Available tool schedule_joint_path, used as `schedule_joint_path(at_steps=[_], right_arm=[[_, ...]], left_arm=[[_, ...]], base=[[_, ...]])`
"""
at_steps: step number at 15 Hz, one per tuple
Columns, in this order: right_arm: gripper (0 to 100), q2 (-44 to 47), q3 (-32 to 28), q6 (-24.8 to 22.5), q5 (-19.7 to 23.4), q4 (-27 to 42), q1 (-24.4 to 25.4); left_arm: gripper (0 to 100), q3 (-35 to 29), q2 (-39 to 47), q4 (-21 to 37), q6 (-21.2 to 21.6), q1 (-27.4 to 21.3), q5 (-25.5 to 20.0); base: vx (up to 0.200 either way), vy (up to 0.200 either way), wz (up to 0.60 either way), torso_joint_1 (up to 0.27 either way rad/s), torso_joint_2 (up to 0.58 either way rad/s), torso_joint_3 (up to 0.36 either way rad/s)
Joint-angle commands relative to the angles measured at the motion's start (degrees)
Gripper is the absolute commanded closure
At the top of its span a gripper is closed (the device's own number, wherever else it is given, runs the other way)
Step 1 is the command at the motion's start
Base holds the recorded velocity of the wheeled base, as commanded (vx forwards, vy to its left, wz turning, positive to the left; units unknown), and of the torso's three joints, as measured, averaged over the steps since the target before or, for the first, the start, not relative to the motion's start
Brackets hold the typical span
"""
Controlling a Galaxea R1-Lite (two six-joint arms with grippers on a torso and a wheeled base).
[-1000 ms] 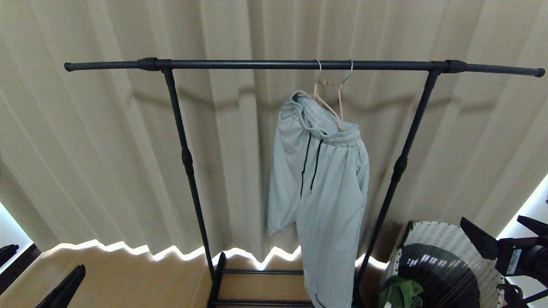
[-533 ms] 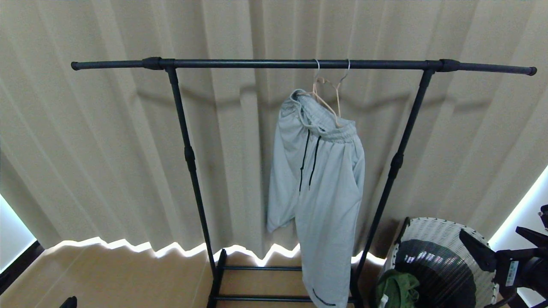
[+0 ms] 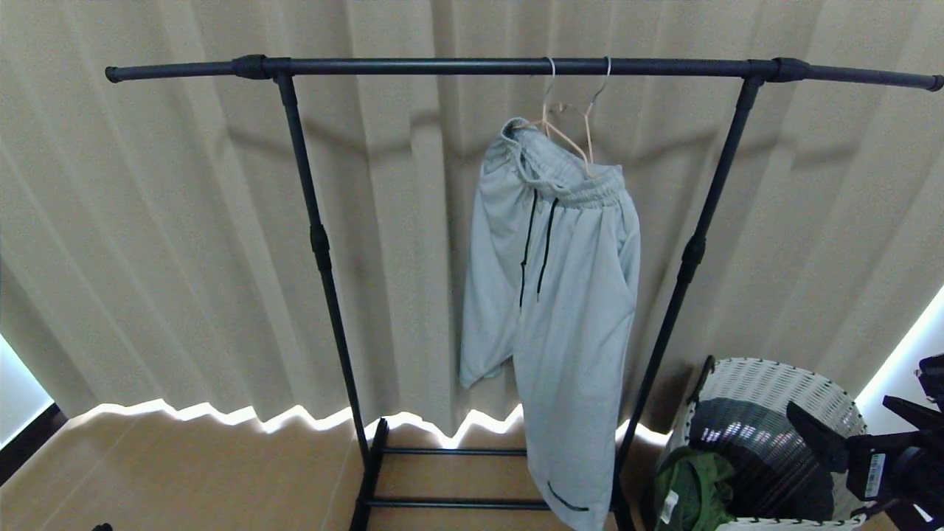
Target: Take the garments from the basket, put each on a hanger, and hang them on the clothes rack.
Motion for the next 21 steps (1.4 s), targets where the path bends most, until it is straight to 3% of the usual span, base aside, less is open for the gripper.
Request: schedule_joint_path(at_steps=[1, 5, 7, 11, 14, 15, 19, 21], right_arm=[[0, 0.3, 1.2, 0.0, 0.0, 0.0, 0.0], [0, -4.4, 5.1, -0.1, -0.5, 0.1, -1.2], [0, -9.2, 5.9, -0.2, -1.3, 0.4, -1.7], [0, -28.4, 5.9, 0.1, -0.7, 16.5, -1.5], [0, -47.9, 5.9, -0.1, -0.6, 35.0, -1.7], [0, -50.7, 5.9, 0.4, -0.7, 38.9, -4.0], [0, -51.8, 5.9, 2.2, -1.4, 38.9, -14.8], [0, -56.3, 5.9, 3.2, -0.5, 38.8, -17.3]], left_arm=[[0, 0.0, -5.9, 3.1, -0.6, 0.4, 0.7], [0, 0.0, -17.5, 13.0, -0.5, 0.4, 0.6], [0, 0.0, -17.5, 12.8, -0.8, 0.4, 0.3], [0, 0.0, -17.5, 13.3, -3.3, 0.4, -3.1], [0, 0.0, -17.5, 13.3, -5.4, 0.4, -3.1], [0, 0.0, -17.5, 13.3, -5.0, 0.4, -3.5], [0, 0.0, -17.5, 13.3, -5.0, 0.4, -4.0], [0, 0.0, -17.5, 13.3, -5.0, 0.3, -4.0]], base=[[0.0, 0.0, 0.0, -0.139, 0.46, 0.33], [0.0, 0.0, 0.0, -0.115, 0.46, 0.343], [0.0, 0.0, 0.0, -0.085, 0.44, 0.364], [0.0, 0.0, 0.0, -0.019, 0.33, 0.279], [0.0, 0.0, 0.0, -0.02, 0.11, 0.12], [0.0, 0.0, 0.0, 0.0, 0.0, 0.0], [0.0, 0.0, 0.0, 0.0, 0.0, 0.0], [0.0, 0.0, 0.0, 0.0, 0.0, 0.0]])
